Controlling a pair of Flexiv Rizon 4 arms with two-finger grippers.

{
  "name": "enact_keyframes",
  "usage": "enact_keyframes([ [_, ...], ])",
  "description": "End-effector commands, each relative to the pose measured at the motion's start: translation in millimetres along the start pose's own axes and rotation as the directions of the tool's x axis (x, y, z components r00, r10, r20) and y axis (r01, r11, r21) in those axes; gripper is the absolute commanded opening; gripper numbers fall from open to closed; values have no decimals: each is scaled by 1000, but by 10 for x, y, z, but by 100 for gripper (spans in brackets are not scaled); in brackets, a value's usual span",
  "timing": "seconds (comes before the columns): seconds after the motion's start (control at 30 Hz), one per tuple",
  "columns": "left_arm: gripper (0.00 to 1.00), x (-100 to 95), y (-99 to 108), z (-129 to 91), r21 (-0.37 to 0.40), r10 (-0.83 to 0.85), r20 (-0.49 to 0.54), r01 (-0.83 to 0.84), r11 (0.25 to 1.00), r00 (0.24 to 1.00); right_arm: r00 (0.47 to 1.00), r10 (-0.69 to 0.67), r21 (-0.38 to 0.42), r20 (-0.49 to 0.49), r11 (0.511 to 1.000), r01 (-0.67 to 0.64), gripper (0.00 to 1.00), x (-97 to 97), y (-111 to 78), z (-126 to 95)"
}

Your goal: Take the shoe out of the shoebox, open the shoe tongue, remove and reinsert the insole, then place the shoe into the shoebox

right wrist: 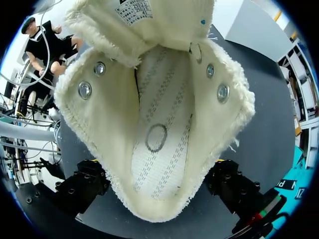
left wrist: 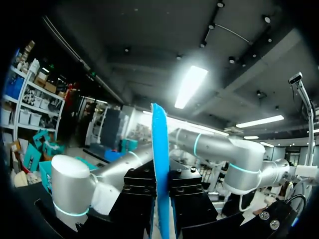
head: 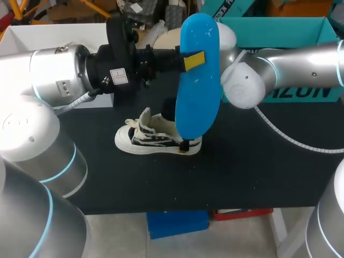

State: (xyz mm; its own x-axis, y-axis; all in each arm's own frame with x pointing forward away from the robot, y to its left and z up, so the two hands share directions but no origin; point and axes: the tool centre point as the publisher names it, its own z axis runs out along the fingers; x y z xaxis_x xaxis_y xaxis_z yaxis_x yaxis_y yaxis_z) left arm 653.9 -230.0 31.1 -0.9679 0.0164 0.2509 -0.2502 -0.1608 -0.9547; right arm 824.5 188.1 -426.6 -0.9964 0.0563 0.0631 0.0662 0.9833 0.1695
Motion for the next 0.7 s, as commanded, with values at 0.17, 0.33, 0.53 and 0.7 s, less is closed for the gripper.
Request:
enact_keyframes([
  [0.17, 0, 16, 15, 3, 0, 1, 4, -1, 1000, 1000, 1000, -13, 93, -9, 996, 13, 100, -46, 91, 21],
  [0.33, 0, 16, 15, 3, 0, 1, 4, -1, 1000, 1000, 999, -51, 61, 0, 997, 51, 100, -48, 98, 23],
  [0.53, 0, 16, 15, 3, 0, 1, 4, -1, 1000, 1000, 997, -75, -23, 29, 997, 76, 100, -11, 96, -3],
  [0.7, 0, 16, 15, 3, 0, 1, 4, -1, 1000, 1000, 996, -70, -135, 62, 988, 78, 100, 14, 43, -16],
])
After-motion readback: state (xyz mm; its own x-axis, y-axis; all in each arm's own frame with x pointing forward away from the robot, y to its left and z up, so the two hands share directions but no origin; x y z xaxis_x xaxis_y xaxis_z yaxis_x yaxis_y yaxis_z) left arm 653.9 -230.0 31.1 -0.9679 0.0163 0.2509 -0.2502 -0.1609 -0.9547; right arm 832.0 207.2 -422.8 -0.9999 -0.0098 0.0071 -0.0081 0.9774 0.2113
